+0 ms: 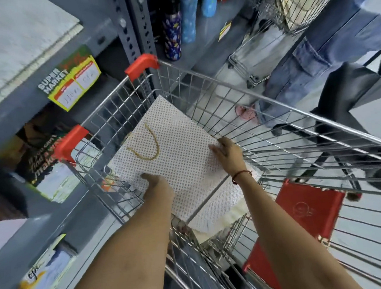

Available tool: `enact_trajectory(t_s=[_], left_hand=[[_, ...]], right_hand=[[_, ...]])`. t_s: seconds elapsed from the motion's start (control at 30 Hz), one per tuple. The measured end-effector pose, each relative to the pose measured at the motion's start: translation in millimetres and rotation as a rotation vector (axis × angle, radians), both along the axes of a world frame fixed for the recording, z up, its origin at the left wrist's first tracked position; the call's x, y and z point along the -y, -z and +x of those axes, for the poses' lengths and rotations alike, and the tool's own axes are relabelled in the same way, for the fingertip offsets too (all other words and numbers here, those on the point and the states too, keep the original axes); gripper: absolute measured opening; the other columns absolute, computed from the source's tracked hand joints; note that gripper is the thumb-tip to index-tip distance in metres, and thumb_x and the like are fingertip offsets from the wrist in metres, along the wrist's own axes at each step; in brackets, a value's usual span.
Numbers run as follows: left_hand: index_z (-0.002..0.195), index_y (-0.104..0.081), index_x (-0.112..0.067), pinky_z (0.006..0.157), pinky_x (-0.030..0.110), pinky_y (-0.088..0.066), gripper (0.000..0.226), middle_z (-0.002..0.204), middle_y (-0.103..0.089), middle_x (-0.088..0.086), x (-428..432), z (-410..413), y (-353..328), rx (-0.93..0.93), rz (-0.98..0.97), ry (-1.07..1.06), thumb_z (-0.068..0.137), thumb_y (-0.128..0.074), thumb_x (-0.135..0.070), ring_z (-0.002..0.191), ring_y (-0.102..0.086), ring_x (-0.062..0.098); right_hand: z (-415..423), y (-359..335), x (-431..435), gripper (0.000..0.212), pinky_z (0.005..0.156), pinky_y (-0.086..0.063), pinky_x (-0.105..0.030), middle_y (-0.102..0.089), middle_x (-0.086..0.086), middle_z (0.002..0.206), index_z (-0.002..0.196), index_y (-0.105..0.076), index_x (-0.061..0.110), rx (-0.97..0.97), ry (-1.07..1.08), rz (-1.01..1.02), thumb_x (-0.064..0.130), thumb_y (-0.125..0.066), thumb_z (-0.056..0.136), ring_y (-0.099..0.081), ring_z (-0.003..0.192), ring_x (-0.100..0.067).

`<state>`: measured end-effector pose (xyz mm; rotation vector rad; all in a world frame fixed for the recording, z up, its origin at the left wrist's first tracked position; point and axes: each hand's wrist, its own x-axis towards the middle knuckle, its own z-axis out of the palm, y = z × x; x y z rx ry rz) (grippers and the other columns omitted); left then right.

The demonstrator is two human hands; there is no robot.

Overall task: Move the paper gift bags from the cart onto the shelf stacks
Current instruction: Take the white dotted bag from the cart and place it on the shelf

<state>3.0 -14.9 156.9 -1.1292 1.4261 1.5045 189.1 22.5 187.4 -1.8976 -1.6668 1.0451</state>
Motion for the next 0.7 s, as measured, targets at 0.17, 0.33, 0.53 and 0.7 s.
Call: enact_trajectory(t_s=[0.17, 0.33, 0.53, 0.7], left_hand=[[0.147, -0.017, -0.002, 0.114, 0.051, -0.026, 0.085, 0.156, -0.021, 0.021, 8.9, 5.7, -67.1, -0.209, -0.147, 0.718, 0.089, -0.038, -0.060, 0.141, -0.027, 0.039], [0.129, -0.047, 0.002, 0.100, 0.053, -0.045, 0.066, 0.127, -0.058, 0.022, 14.6, -18.1, -136.4, -0.569, 0.074, 1.131, 0.087, -0.055, -0.049, 0.113, -0.056, 0.039], [0.073, -0.057, -0.020, 0.070, 0.029, -0.043, 0.022, 0.076, -0.058, -0.003, 11.5, -57.2, -233.3, -0.888, 0.575, 1.046, 0.092, -0.057, -0.009, 0.071, -0.054, 0.013], [0.085, -0.061, -0.012, 0.074, 0.017, -0.046, 0.009, 0.084, -0.062, -0.006, 12.5, -87.2, -295.9, -0.945, 0.712, 0.965, 0.092, -0.057, -0.009, 0.079, -0.058, 0.008]], right_hand=[[12.4, -43.9, 13.8, 0.025, 0.060, -0.037, -0.033, -0.052, 0.003, 0.070, 0.095, -0.056, 0.006, -0.070, 0.126, 0.121, 0.031, -0.058, 0.088, -0.049, 0.065, -0.017], [15.2, -123.1, 18.3, 0.014, 0.050, -0.031, -0.019, -0.036, 0.007, 0.051, 0.079, -0.050, 0.020, -0.171, 0.275, 0.365, 0.028, -0.059, 0.087, -0.040, 0.046, -0.003], [3.7, -223.1, 15.5, 0.032, 0.047, -0.028, -0.017, -0.037, 0.003, 0.056, 0.061, -0.044, 0.025, -0.338, 0.364, 0.575, 0.020, -0.060, 0.088, -0.031, 0.049, -0.004], [-25.9, -270.7, 16.5, 0.015, 0.046, -0.034, -0.008, -0.044, 0.007, 0.060, 0.076, -0.053, 0.015, -0.436, 0.340, 0.631, 0.018, -0.057, 0.090, -0.037, 0.053, -0.006]])
